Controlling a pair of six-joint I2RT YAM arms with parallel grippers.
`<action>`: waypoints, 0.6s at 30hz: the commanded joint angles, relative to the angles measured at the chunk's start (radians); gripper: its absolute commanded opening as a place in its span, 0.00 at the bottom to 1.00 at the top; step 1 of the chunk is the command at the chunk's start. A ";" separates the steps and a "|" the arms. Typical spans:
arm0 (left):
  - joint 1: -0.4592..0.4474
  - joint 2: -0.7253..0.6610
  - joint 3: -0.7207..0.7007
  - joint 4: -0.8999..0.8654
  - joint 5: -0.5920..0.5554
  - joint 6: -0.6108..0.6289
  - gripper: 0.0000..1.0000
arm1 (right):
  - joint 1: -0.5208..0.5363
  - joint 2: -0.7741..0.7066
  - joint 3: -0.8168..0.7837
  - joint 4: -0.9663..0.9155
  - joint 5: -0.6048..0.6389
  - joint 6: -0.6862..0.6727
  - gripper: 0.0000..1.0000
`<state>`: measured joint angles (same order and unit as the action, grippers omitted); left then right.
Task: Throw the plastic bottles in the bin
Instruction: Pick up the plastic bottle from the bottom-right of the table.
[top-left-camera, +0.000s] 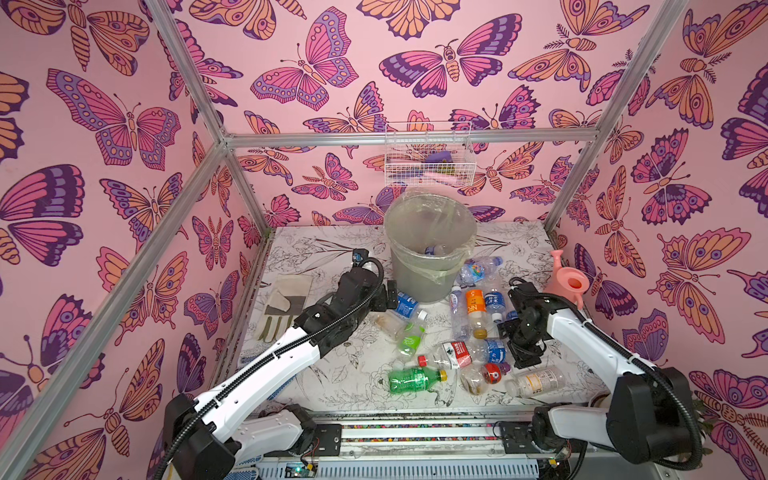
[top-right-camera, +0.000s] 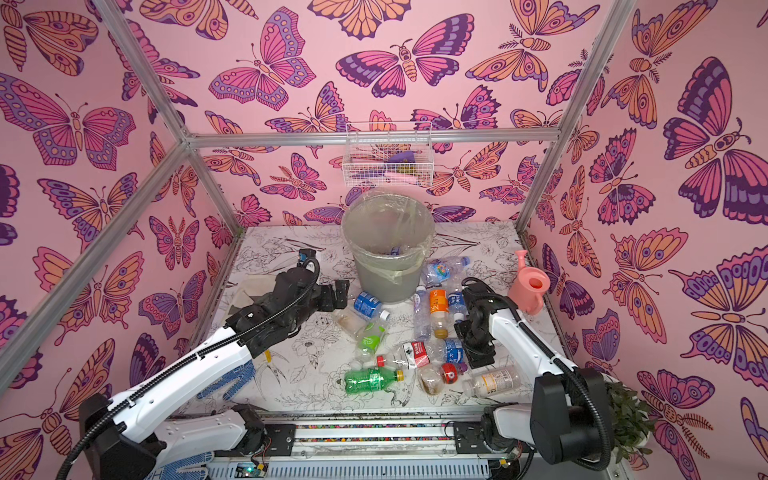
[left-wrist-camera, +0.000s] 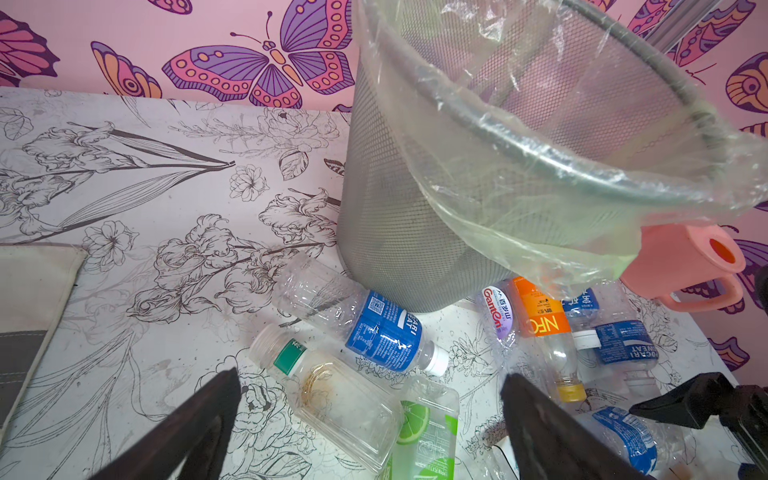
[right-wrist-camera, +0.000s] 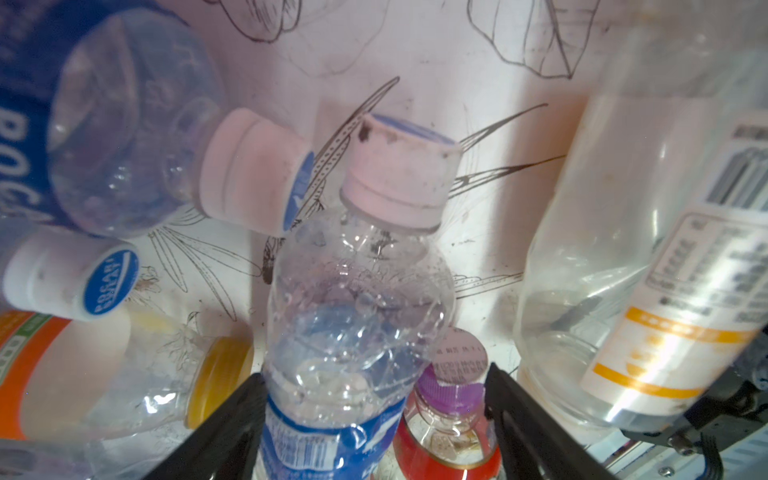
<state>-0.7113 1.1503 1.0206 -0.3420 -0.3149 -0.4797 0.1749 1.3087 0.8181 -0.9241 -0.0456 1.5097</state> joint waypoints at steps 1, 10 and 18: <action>0.013 -0.018 -0.022 -0.009 -0.019 -0.017 1.00 | -0.008 0.021 0.020 -0.007 0.004 -0.008 0.82; 0.022 -0.027 -0.030 -0.009 -0.015 -0.022 1.00 | -0.015 0.050 0.005 0.028 0.057 -0.020 0.74; 0.026 -0.037 -0.034 -0.011 -0.012 -0.024 1.00 | -0.033 0.102 -0.028 0.070 0.036 -0.038 0.64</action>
<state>-0.6918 1.1332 1.0031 -0.3428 -0.3149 -0.4953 0.1497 1.3731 0.8173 -0.8715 -0.0235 1.4784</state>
